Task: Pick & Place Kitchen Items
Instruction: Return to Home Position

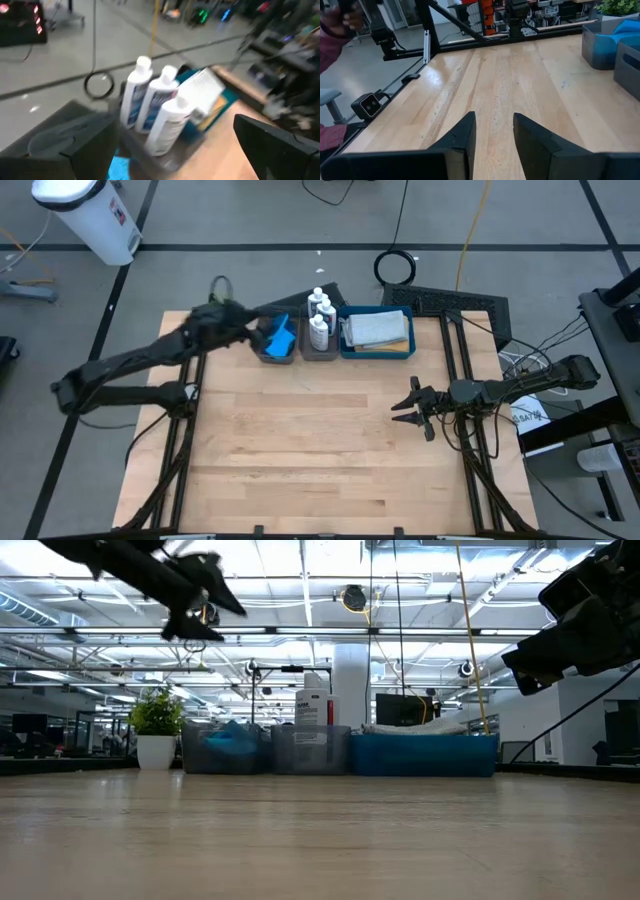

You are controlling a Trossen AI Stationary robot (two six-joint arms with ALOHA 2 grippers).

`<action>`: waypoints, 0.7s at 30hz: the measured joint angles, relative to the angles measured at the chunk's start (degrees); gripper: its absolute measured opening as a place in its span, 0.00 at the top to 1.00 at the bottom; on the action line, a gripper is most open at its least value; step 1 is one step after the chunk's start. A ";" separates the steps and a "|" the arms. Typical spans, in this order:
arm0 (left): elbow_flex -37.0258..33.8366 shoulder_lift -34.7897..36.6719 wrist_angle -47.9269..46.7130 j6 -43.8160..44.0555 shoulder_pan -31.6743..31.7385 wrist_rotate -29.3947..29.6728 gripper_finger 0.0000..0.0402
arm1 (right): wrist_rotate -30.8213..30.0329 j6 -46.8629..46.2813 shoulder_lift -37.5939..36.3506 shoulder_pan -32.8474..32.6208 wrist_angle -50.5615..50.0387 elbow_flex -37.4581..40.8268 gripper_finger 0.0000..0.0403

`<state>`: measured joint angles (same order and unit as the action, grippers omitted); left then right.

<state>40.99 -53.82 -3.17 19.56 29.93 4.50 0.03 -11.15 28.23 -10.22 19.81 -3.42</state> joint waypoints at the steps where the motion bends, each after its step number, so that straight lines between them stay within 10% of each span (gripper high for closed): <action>1: 0.00 2.60 -1.15 -0.01 0.00 -0.60 0.02 | 0.00 -0.05 0.00 -0.02 -0.01 -0.01 0.75; 21: -8.43 34.67 -29.50 0.63 -0.93 -2.00 0.02 | -0.13 -0.14 0.00 -0.02 0.00 -0.02 0.75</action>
<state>32.56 -19.15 -32.66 20.19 29.00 2.50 -0.10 -11.29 28.22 -10.24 19.81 -3.44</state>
